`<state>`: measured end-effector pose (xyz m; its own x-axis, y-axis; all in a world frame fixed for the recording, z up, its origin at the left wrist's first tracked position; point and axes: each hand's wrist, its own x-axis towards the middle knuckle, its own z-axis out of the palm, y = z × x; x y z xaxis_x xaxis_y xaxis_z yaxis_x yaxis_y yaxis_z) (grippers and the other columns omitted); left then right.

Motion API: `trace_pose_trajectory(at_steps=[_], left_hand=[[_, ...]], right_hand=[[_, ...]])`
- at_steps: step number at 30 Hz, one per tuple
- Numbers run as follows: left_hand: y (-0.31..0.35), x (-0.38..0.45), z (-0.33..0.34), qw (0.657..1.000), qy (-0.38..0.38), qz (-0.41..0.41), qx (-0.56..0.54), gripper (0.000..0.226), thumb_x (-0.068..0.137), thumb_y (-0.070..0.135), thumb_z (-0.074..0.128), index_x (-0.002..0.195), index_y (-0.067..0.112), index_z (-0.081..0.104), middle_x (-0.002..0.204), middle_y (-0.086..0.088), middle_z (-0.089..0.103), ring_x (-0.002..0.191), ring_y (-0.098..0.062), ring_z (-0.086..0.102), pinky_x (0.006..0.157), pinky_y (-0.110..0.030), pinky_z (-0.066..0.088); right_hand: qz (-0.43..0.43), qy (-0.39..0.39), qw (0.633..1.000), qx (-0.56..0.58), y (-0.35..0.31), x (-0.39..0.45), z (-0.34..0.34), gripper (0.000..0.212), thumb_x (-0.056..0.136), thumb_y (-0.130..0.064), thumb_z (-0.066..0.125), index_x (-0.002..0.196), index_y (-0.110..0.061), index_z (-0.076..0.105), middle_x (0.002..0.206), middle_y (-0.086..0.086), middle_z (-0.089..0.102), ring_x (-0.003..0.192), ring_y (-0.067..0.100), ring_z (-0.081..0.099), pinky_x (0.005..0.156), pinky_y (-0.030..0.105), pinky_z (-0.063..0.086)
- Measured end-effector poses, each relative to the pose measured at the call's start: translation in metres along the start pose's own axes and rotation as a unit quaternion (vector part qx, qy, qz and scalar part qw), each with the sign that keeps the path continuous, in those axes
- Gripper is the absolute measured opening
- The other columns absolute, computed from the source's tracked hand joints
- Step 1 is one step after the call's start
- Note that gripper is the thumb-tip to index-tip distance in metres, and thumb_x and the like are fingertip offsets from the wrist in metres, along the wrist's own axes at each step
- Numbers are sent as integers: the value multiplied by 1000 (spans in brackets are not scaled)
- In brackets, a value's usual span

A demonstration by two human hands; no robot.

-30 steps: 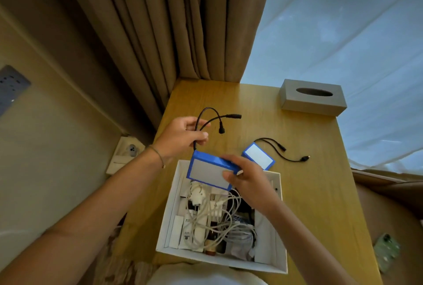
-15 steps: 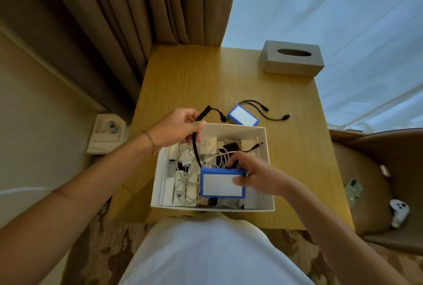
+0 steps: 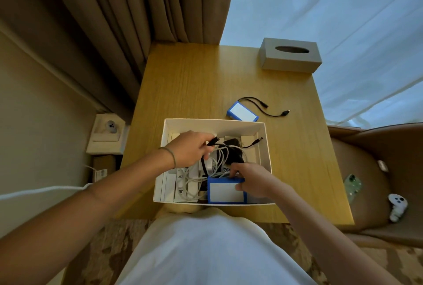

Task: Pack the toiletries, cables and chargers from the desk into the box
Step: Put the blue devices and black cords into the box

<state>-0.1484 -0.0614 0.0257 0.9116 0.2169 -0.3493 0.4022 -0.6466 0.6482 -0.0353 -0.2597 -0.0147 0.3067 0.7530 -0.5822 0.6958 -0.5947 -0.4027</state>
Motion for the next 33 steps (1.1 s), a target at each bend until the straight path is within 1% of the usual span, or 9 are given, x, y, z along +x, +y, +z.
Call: trace_pose_trajectory(at_steps=[4,7,10,13,17,22,26,29,33], left_hand=[[-2,13,5,997,17,31,72,14,100,27,54,88,31,58,81,3,65,77,-18,62,68,-36,50],[-5,24,11,994,42,50,84,12,99,26,55,99,21,66,74,11,50,76,-17,54,63,-30,39],[-7,34,17,994,52,47,80,15,100,27,54,103,21,68,75,13,47,77,-16,53,65,-29,37],[-2,42,23,992,27,71,101,13,100,24,55,105,23,66,80,12,48,79,-12,52,66,-25,37],[13,55,36,974,-24,119,191,13,94,8,57,97,20,61,86,7,52,79,-15,56,65,-25,38],[31,66,56,945,-69,161,274,27,92,9,62,118,18,64,104,-5,62,89,-20,61,75,-33,54],[35,67,79,928,-51,180,322,26,92,10,64,118,13,66,117,-8,57,92,-20,62,82,-35,57],[34,67,86,925,-31,210,314,25,94,9,59,119,13,65,110,-5,64,98,-20,63,84,-29,52],[28,67,85,931,-22,212,296,25,93,9,59,118,14,62,96,-2,67,84,-15,59,73,-23,42]], right_hand=[[4,36,999,-38,-3,-7,4,28,95,-17,63,121,-24,70,111,3,70,88,16,58,73,25,50],[42,94,993,-52,-3,-15,1,19,98,-23,57,102,-21,75,88,1,69,76,17,65,59,21,48],[95,164,981,-30,-3,-22,-7,25,98,-34,59,86,-18,74,71,-2,67,61,12,64,50,21,50],[141,129,982,10,-2,-27,-18,27,95,-38,63,79,-18,71,66,-3,69,59,10,69,55,26,61],[151,96,979,96,7,-32,-35,30,96,-31,62,70,-20,68,58,-6,71,51,1,69,54,20,58],[134,146,974,107,14,-31,-45,25,100,-29,58,81,-18,71,66,-5,70,60,2,67,61,22,57],[121,172,971,111,13,-27,-45,19,99,-28,58,86,-20,71,70,-5,69,66,8,69,64,24,58],[104,194,968,125,13,-24,-47,17,99,-26,59,89,-20,72,73,-3,70,69,11,70,68,31,62],[84,214,963,139,13,-19,-50,15,98,-24,60,95,-18,73,77,-5,71,71,11,70,71,34,62]])
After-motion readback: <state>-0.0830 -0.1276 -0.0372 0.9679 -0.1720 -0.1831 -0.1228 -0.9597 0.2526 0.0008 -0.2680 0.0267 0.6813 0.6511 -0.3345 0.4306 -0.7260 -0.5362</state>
